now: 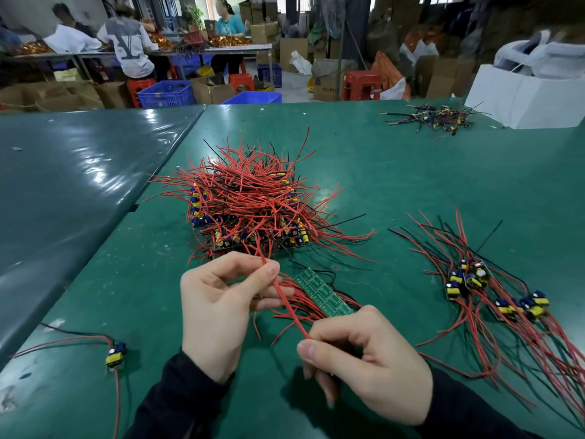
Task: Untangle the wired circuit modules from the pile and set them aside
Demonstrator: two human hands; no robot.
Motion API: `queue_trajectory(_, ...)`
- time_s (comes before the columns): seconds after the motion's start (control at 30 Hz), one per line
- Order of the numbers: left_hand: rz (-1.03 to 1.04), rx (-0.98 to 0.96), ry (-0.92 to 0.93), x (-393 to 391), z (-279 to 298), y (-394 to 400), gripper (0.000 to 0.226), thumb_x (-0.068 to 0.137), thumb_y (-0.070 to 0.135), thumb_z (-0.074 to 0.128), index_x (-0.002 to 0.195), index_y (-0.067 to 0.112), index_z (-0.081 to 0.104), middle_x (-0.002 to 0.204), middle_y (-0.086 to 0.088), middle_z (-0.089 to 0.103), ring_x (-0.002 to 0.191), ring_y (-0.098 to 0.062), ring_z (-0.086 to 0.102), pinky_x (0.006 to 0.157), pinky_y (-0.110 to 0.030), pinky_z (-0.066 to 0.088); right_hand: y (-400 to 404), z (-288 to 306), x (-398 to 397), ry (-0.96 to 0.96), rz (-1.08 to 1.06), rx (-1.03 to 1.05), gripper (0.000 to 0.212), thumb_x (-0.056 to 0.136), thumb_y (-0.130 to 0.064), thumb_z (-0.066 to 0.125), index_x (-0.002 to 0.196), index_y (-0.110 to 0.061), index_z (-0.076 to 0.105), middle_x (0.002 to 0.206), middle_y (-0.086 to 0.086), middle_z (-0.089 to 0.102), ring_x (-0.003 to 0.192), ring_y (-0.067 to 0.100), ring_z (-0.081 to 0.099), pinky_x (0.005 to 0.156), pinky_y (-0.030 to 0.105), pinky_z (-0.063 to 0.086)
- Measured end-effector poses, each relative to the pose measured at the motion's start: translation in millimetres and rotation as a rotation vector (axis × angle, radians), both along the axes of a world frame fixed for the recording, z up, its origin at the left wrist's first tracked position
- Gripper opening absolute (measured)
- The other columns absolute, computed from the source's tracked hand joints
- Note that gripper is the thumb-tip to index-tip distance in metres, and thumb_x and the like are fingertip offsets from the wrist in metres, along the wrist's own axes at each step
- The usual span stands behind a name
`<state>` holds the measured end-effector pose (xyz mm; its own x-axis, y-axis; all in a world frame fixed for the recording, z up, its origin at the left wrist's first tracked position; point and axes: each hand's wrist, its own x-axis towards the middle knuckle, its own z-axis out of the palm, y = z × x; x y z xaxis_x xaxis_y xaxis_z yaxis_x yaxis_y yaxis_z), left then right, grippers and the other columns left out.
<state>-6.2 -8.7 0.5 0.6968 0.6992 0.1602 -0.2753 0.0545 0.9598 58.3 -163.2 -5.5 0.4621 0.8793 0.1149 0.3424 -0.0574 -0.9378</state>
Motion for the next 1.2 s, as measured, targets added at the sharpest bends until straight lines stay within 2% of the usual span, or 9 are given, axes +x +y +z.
queue_trajectory(0.1,0.015,0.059,0.016,0,-2,-2,0.012,0.071,-0.001,0.071,0.061,0.002,0.065,0.057,-0.010,0.065,0.052,-0.029,0.069,0.042,-0.022,0.051,0,1,-2,-0.035,0.011,-0.002,0.032,0.091,-0.020,0.057,0.062,-0.009,0.061,0.044,0.003,0.058,0.041,0.012,0.052,0.052,0.022,0.043)
queue_trajectory(0.2,0.015,-0.006,0.008,-1,3,4,0.008,0.066,0.013,0.071,0.066,0.005,0.073,0.063,-0.014,0.069,0.054,-0.026,0.070,0.045,-0.022,0.052,0,1,1,0.036,0.016,0.006,0.030,0.090,-0.021,0.056,0.062,-0.012,0.062,0.045,0.000,0.057,0.041,0.016,0.052,0.052,0.025,0.044)
queue_trajectory(0.4,0.043,0.006,-0.025,-1,2,4,0.006,0.065,0.006,0.070,0.060,0.009,0.070,0.058,-0.010,0.067,0.052,-0.029,0.069,0.044,-0.021,0.051,-1,1,-2,-0.009,0.040,0.023,0.032,0.092,-0.021,0.056,0.062,-0.011,0.061,0.045,0.006,0.060,0.040,0.021,0.055,0.052,0.021,0.043)
queue_trajectory(0.6,0.020,-0.024,-0.028,-4,6,12,0.008,0.062,0.016,0.073,0.068,0.011,0.075,0.063,-0.012,0.070,0.056,-0.026,0.070,0.048,-0.022,0.053,-1,1,1,0.067,0.068,0.024,0.032,0.092,-0.021,0.056,0.063,-0.009,0.063,0.046,0.009,0.058,0.041,0.013,0.050,0.050,0.033,0.045)
queue_trajectory(0.7,-0.008,-0.042,-0.026,-3,6,13,0.006,0.059,0.016,0.074,0.064,0.012,0.073,0.060,-0.009,0.068,0.053,-0.022,0.068,0.047,-0.021,0.052,-2,1,0,0.062,0.090,0.028,0.032,0.092,-0.022,0.056,0.064,-0.009,0.063,0.044,0.000,0.056,0.042,0.010,0.051,0.052,0.024,0.044)
queue_trajectory(0.77,-0.029,-0.075,-0.025,-4,7,13,0.011,0.054,0.020,0.076,0.062,0.013,0.072,0.060,-0.008,0.068,0.053,-0.020,0.068,0.047,-0.021,0.052,-2,2,-1,0.050,0.104,0.033,0.032,0.093,-0.022,0.056,0.065,-0.009,0.063,0.045,0.005,0.058,0.042,0.009,0.052,0.055,0.019,0.042)
queue_trajectory(1.0,-0.088,-0.196,-0.014,-4,11,15,0.012,0.046,0.024,0.075,0.052,0.018,0.067,0.059,-0.009,0.068,0.051,-0.017,0.068,0.043,-0.019,0.050,-2,0,1,0.078,0.127,0.045,0.031,0.093,-0.024,0.057,0.066,-0.010,0.064,0.048,0.008,0.060,0.044,0.008,0.053,0.056,0.019,0.043)
queue_trajectory(1.1,-0.087,-0.197,-0.020,-4,10,14,0.009,0.052,0.022,0.074,0.051,0.018,0.067,0.059,-0.011,0.068,0.050,-0.019,0.068,0.042,-0.017,0.050,-2,1,0,0.073,0.136,0.046,0.031,0.093,-0.022,0.057,0.066,-0.009,0.064,0.046,0.003,0.058,0.044,0.009,0.054,0.056,0.017,0.042)
queue_trajectory(1.2,-0.027,-0.086,-0.047,-4,7,13,0.008,0.062,0.011,0.071,0.056,0.013,0.066,0.059,-0.012,0.068,0.050,-0.022,0.068,0.043,-0.019,0.050,-2,1,0,-0.005,0.127,0.048,0.032,0.093,-0.020,0.057,0.065,-0.007,0.063,0.048,0.008,0.060,0.043,0.007,0.053,0.054,0.018,0.042)
